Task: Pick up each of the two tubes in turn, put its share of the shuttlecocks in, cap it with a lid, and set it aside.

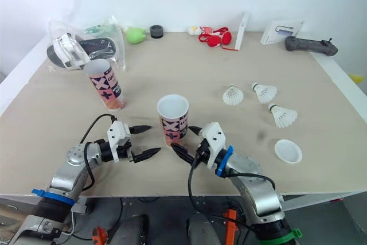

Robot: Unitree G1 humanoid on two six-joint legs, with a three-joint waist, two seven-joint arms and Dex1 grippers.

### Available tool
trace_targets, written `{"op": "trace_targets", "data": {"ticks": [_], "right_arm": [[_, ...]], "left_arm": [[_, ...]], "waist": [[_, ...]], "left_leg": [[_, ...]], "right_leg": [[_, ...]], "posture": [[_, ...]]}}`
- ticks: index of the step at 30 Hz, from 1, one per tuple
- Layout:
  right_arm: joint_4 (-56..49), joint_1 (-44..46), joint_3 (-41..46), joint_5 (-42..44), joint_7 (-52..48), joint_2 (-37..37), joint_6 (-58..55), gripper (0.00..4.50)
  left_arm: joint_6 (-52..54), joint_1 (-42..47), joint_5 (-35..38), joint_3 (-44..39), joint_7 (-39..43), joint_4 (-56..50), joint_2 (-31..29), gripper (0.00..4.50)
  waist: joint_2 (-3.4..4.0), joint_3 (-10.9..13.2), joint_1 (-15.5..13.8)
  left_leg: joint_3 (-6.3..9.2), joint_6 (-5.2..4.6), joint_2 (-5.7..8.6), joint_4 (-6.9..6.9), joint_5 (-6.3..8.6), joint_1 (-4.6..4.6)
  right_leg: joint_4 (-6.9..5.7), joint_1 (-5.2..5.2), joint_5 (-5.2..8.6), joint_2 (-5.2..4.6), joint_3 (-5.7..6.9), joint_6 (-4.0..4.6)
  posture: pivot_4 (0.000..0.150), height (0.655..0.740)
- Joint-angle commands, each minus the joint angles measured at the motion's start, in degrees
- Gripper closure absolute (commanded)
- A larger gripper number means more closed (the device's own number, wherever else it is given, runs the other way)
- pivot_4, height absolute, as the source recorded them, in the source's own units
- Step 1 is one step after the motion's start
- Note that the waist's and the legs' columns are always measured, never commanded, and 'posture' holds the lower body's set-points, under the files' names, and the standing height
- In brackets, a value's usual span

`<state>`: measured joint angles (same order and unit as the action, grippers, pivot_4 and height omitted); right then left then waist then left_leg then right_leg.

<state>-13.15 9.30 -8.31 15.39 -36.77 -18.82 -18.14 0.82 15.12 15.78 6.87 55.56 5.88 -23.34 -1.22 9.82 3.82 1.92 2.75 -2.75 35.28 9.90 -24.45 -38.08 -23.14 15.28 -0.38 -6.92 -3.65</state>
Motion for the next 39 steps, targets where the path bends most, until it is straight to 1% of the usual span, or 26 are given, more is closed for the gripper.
{"op": "trace_targets", "data": {"ticks": [1,5,8,13,20,27,28,29,30,31,32,36,39], "right_arm": [[2.2,2.4,-0.2,-1.1,0.5,1.1,3.1,0.02],[6.0,4.7,-0.6,-1.4,0.0,2.3,4.7,0.02],[8.1,5.8,-0.8,-1.5,-0.5,3.1,6.0,0.02],[12.1,7.8,-1.7,-2.7,-1.4,4.8,9.3,0.02],[20.5,13.0,-1.9,-3.4,-2.2,7.8,13.3,0.02],[26.5,16.3,-1.9,-4.4,-2.6,9.1,16.8,0.02],[26.9,16.5,-1.8,-4.4,-2.8,9.2,17.0,0.54],[27.1,16.6,-1.9,-4.4,-3.0,9.2,17.1,0.8],[27.2,16.7,-2.0,-4.2,-3.4,9.3,16.7,1.16],[27.3,16.7,-2.0,-4.1,-3.7,9.3,16.5,1.4],[27.2,16.7,-1.9,-3.8,-3.8,9.4,16.3,1.52],[25.4,16.2,-1.2,-3.3,-3.5,9.3,15.5,1.52],[20.0,15.1,1.2,-1.4,-2.0,8.4,13.5,1.52]], "left_arm": [[2.5,-1.3,4.2,-2.4,1.1,-6.4,-1.4,0.0],[8.9,-3.6,10.1,-5.7,1.5,-14.4,-4.8,0.0],[11.5,-4.2,11.8,-6.9,0.7,-17.4,-6.1,0.0],[12.2,-4.0,11.8,-7.4,0.0,-17.8,-6.0,0.0],[11.7,-5.0,11.5,-7.1,-0.4,-18.7,-6.1,0.0],[10.6,-5.2,10.3,-7.4,-1.5,-18.1,-6.0,0.0],[10.4,-5.2,10.2,-7.4,-1.7,-18.1,-5.8,0.0],[10.2,-5.2,10.0,-7.5,-2.0,-18.1,-5.7,0.0],[10.1,-5.3,9.9,-7.5,-2.3,-18.0,-5.7,0.0],[10.0,-5.3,9.9,-7.5,-2.4,-18.0,-5.6,0.0],[9.9,-5.2,9.7,-7.5,-2.6,-17.7,-5.5,0.0],[9.5,-4.7,9.2,-7.4,-3.3,-17.2,-5.1,0.0],[9.1,-3.1,8.3,-7.1,-4.5,-16.1,-4.4,0.0]], "waist": [[-0.04,0.0,0.0],[-0.11,0.1,0.0],[-0.12,0.1,0.1],[-0.13,0.1,0.2],[-0.13,0.1,0.4],[-0.14,0.1,0.4],[-0.13,0.1,0.4],[-0.13,0.1,0.4],[-0.13,0.1,0.4],[-0.13,0.1,0.4],[-0.13,0.1,0.4],[-0.13,0.1,0.4],[-0.13,0.1,0.3]], "left_leg": [[0.01,0.0,0.0,0.0,0.0,-0.02],[0.02,0.02,-0.05,-0.02,0.02,-0.19],[0.02,0.03,-0.06,-0.02,0.03,-0.2],[0.02,0.03,-0.05,0.0,0.03,-0.18],[0.02,0.03,-0.06,0.01,0.02,-0.18],[0.02,0.03,-0.06,0.01,0.02,-0.18],[0.02,0.03,-0.06,0.01,0.02,-0.18],[0.02,0.03,-0.06,0.01,0.02,-0.18],[0.02,0.03,-0.06,0.01,0.02,-0.17],[0.02,0.03,-0.06,0.01,0.02,-0.17],[0.02,0.03,-0.06,0.01,0.02,-0.17],[0.02,0.03,-0.06,0.01,0.02,-0.17],[0.02,0.03,-0.06,0.01,0.02,-0.18]], "right_leg": [[0.0,0.0,-0.01,0.0,0.01,-0.02],[-0.02,-0.17,-0.01,0.02,0.04,-0.04],[-0.02,-0.17,0.01,0.02,0.05,-0.04],[-0.02,-0.16,-0.03,0.02,0.05,-0.05],[-0.03,-0.16,-0.06,0.04,0.05,-0.03],[-0.04,-0.15,-0.06,0.04,0.05,-0.03],[-0.04,-0.15,-0.07,0.04,0.05,-0.03],[-0.04,-0.15,-0.07,0.04,0.05,-0.02],[-0.05,-0.15,-0.08,0.04,0.05,-0.02],[-0.05,-0.15,-0.08,0.04,0.05,-0.02],[-0.05,-0.15,-0.08,0.04,0.05,-0.02],[-0.06,-0.15,-0.08,0.04,0.05,-0.02],[-0.06,-0.15,-0.08,0.04,0.05,-0.01]], "posture": [[0.15,0.74],[0.15,0.74],[0.15,0.74],[0.15,0.74],[0.15,0.74],[0.15,0.74],[0.15,0.74],[0.15,0.74],[0.15,0.74],[0.15,0.74],[0.15,0.74],[0.15,0.74],[0.15,0.74]]}}
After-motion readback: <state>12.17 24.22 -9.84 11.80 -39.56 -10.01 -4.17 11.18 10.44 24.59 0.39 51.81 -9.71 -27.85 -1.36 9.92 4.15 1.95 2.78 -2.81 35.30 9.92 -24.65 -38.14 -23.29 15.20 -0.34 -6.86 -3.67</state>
